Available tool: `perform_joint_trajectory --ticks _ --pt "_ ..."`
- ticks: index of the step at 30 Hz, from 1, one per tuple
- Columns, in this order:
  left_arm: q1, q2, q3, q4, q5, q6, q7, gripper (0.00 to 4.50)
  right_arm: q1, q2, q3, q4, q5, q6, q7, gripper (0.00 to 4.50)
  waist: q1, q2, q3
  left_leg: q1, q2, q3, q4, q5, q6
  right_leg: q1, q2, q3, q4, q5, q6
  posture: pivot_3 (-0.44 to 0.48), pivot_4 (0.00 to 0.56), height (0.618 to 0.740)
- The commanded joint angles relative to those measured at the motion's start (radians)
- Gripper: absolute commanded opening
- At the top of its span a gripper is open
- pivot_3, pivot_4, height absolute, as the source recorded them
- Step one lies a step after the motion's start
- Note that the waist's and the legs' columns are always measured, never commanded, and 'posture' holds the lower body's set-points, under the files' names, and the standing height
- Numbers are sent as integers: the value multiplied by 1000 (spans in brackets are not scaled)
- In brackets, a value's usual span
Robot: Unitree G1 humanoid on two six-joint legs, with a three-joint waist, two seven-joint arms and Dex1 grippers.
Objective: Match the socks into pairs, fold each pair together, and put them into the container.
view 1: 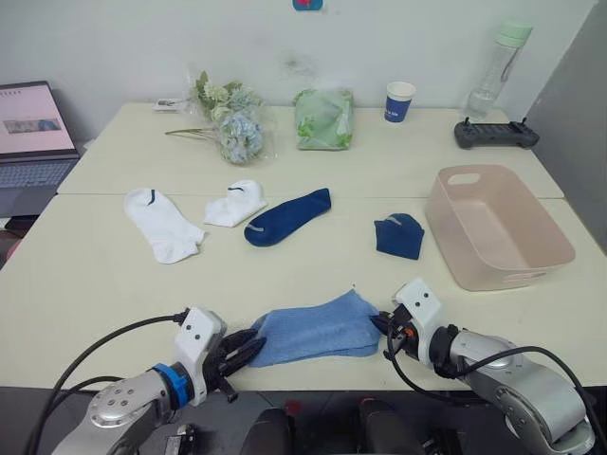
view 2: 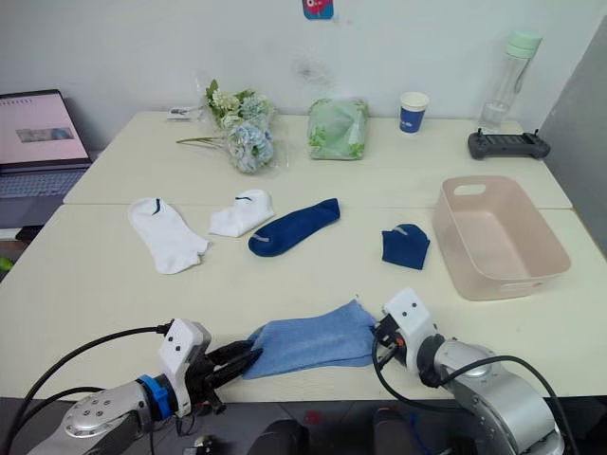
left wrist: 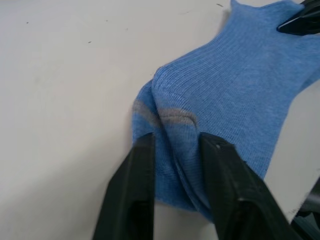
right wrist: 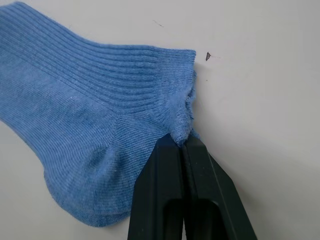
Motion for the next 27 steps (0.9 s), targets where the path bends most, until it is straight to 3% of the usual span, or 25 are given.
perform_joint_trajectory --ticks 1,6,12,15,23,27 --pt "9 14 69 -29 -59 2 -26 2782 -16 -5 -24 -34 10 10 -1 0 0 0 0 0 0 0 0 0 0 0 0 0 0 0 0 0 150 740" --pt "-6 55 179 37 -102 23 -57 4340 -30 -5 -58 -72 43 51 8 0 0 0 0 0 0 -1 0 0 0 0 0 -1 0 0 0 0 150 740" --pt "-28 91 178 101 -74 2 -94 4469 -45 9 -49 -68 56 98 -14 0 0 0 0 0 0 0 0 0 0 0 0 0 0 0 0 0 150 740" --pt "-32 84 162 91 -71 4 -89 4500 -44 13 -51 -83 56 115 -24 658 0 0 0 0 0 -1 0 0 0 0 0 0 -1 0 0 0 150 740" --pt "-61 73 126 45 -156 107 -73 4500 -69 66 -135 -132 112 108 -26 3449 -1 0 0 0 0 -1 0 0 0 0 0 -1 0 0 0 0 150 740" --pt "-67 61 80 46 -143 116 -57 4500 -50 68 -147 -141 120 106 -30 3449 0 0 0 0 0 -1 0 0 0 0 0 -1 0 0 0 0 150 740"
